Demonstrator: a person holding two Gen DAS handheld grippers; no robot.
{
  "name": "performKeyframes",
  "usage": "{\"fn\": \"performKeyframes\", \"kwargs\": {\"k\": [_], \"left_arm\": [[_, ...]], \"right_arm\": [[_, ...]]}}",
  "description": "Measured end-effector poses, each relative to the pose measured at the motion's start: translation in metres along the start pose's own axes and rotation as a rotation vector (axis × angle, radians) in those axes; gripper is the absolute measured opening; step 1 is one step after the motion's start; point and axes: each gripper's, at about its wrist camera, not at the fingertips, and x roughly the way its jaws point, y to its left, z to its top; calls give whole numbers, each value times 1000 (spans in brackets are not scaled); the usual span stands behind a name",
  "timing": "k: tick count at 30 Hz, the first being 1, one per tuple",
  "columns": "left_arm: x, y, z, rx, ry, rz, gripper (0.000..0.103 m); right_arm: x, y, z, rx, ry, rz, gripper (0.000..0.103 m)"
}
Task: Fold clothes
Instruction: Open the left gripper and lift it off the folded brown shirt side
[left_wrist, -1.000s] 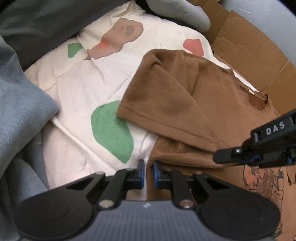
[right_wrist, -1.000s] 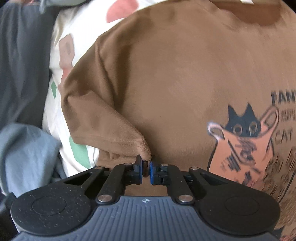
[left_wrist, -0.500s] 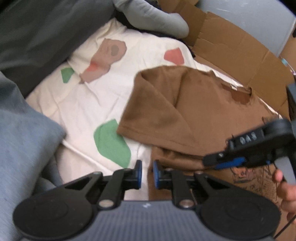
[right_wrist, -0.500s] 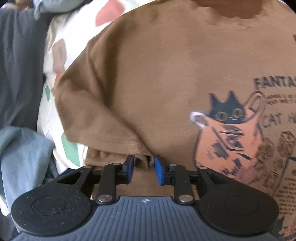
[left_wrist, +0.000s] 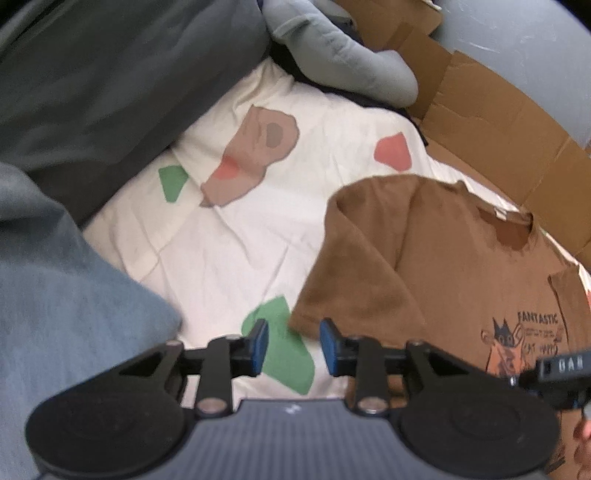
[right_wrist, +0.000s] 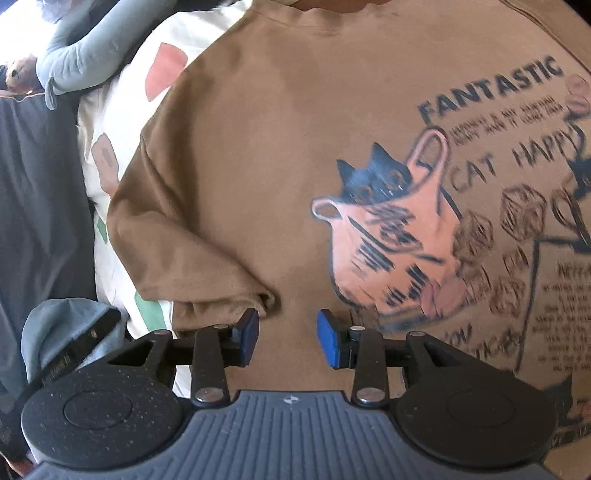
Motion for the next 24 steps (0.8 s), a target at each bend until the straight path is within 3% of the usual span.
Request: {"fn": "performKeyframes", "kwargs": {"k": [10,18,24], "left_arm": [[17,3,14,8,57,-33,38],[20,-1,29,47,48,-65,36],[41,-5,21,97,61,-36,33]], "right_arm": [[-11,-16,-27,36,-81,38,42],[-15,-10,-42,-1,-119,86,42],[-18,-5,-42,-11,-138,88,42]]}}
